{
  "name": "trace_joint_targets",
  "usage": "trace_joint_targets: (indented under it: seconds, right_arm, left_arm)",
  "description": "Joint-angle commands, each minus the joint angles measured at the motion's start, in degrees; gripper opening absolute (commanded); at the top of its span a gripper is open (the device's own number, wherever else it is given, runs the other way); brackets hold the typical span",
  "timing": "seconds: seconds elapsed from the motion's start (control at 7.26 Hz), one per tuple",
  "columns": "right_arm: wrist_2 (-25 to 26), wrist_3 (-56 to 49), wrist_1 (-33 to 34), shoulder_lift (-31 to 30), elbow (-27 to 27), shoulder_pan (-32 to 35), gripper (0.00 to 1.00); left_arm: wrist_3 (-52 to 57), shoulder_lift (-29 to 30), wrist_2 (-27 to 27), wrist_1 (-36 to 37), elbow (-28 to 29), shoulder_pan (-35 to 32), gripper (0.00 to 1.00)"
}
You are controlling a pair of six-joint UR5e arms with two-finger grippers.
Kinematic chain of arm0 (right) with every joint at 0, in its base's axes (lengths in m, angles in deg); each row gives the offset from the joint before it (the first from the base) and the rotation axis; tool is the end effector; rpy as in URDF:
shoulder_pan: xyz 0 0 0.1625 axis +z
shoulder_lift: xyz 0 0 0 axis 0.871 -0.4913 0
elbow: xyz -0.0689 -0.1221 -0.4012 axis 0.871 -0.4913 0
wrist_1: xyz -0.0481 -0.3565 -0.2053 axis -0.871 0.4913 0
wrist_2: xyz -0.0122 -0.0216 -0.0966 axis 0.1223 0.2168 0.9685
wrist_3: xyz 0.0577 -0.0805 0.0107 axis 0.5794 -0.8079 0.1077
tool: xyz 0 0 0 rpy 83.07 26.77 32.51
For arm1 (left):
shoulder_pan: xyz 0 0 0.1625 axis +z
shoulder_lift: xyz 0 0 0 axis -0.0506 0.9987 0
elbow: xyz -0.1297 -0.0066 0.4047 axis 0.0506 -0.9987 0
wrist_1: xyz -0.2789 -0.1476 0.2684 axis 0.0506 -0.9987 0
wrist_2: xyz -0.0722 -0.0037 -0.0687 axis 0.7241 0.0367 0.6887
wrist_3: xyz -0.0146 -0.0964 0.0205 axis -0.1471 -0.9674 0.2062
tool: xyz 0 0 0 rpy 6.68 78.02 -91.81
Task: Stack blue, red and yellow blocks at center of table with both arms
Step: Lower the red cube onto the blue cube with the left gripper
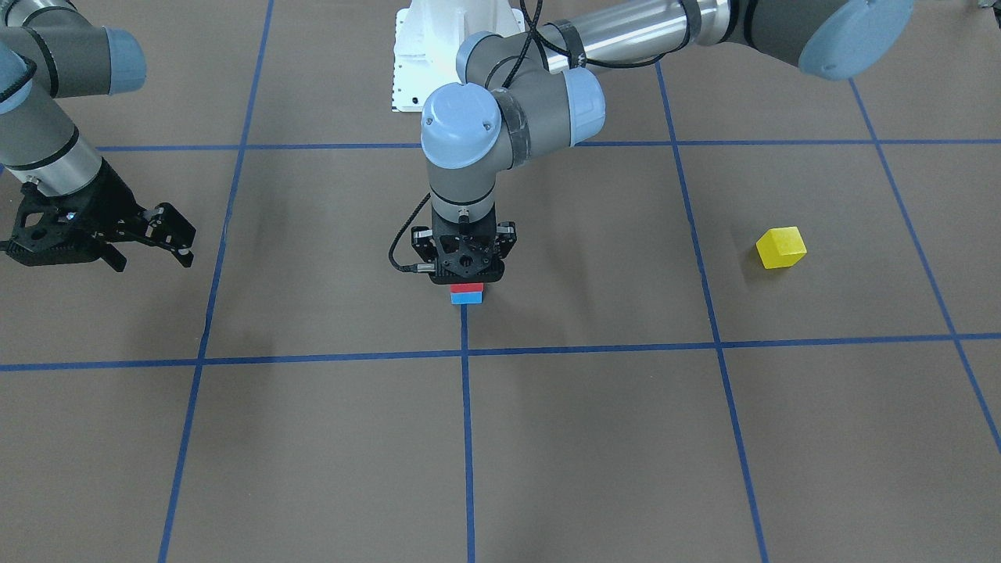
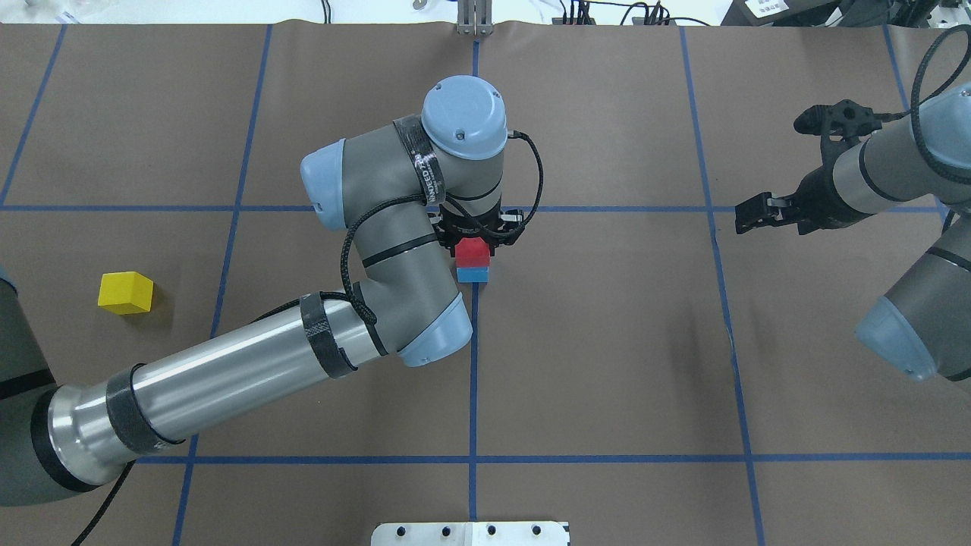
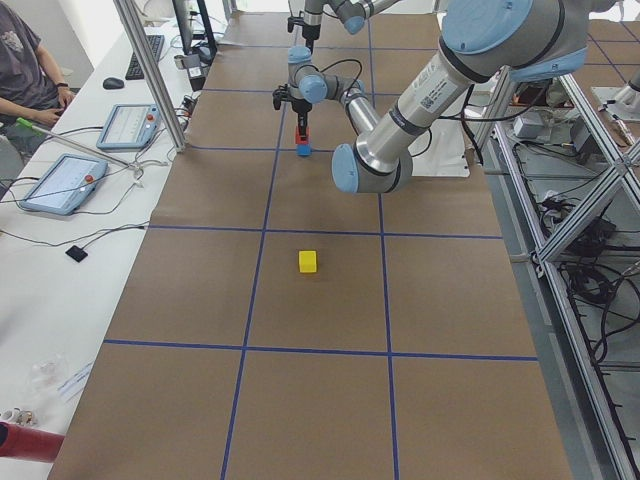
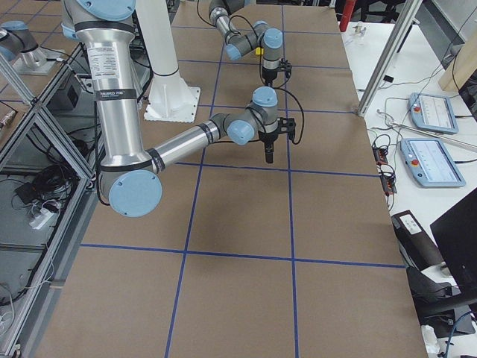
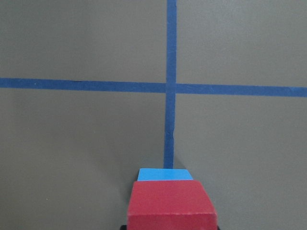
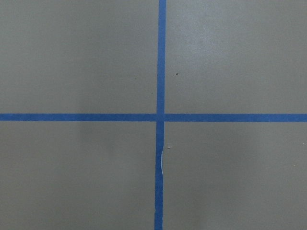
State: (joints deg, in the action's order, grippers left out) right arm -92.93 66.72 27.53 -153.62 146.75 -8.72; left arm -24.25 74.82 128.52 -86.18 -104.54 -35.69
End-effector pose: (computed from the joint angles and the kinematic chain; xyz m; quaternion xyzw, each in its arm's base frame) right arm -0.2673 -0.4788 0.4205 0.0743 -0.4050 0.0298 0.9108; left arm 0.6050 -0.5039 0.1305 0.0052 0.3944 -0.0146 0.9188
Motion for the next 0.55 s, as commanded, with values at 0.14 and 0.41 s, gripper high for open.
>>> trace_joint_targets:
  seconds: [0.14,0.41]
  right_arm:
    - [0.00,0.00,0.06,0.00,0.00,0.00,1.00]
    - [0.00,0.00,-0.03,0.00,0.09,0.00,1.00]
  left_arm:
    - [3.15,-0.94,0.06,0.09,-1.38,0.00,0.00]
    - [2.10,-0.94,0.06,0.17,-1.30,0.09,0.00]
